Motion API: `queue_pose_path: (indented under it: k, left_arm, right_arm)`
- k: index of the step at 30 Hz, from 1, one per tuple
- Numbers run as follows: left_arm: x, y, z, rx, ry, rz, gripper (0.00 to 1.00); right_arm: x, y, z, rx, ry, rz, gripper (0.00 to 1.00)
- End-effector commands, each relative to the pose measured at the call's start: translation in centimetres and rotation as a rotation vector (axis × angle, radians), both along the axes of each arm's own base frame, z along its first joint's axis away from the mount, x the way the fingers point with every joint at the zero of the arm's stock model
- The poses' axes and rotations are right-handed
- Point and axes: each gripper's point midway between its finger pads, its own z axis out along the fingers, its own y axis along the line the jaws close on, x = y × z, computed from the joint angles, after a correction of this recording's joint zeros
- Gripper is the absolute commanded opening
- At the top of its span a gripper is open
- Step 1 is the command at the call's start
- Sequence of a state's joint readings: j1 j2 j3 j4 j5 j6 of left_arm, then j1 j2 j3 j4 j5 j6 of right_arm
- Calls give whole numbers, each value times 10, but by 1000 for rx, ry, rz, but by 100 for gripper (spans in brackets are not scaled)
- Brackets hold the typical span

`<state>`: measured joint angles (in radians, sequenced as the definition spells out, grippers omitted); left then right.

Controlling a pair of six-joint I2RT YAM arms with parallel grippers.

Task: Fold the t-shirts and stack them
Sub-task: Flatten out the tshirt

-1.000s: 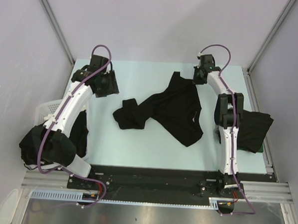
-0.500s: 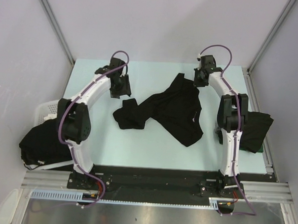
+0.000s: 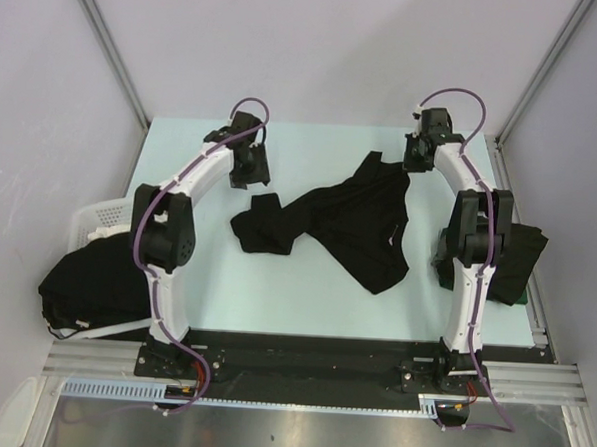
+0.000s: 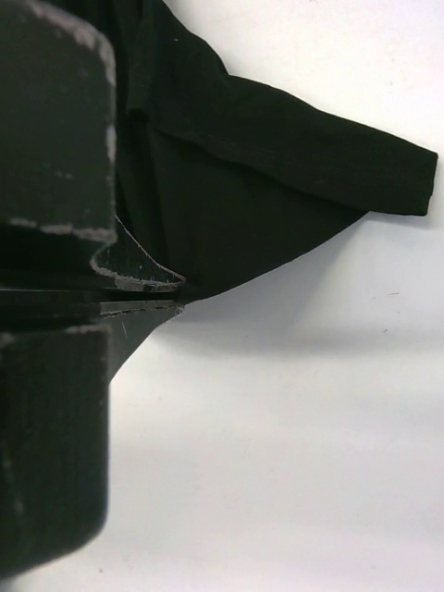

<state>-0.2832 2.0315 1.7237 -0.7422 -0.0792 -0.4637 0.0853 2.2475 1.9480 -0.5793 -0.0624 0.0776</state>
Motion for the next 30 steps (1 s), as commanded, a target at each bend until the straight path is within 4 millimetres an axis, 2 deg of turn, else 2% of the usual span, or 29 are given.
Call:
queue_pose_path:
  k: [1,10,30]
  left_arm:
    - [20,6,6,33,-48,29,61]
    - [24,0,-23,23,0,34,60]
    - [27,5,-49,56,23,58,58]
  right_arm:
    - [5,1,30,26,-63,3,0]
    - [4,2,29,40,-58,14,0]
    - [2,-10,29,65,-52,-6,0]
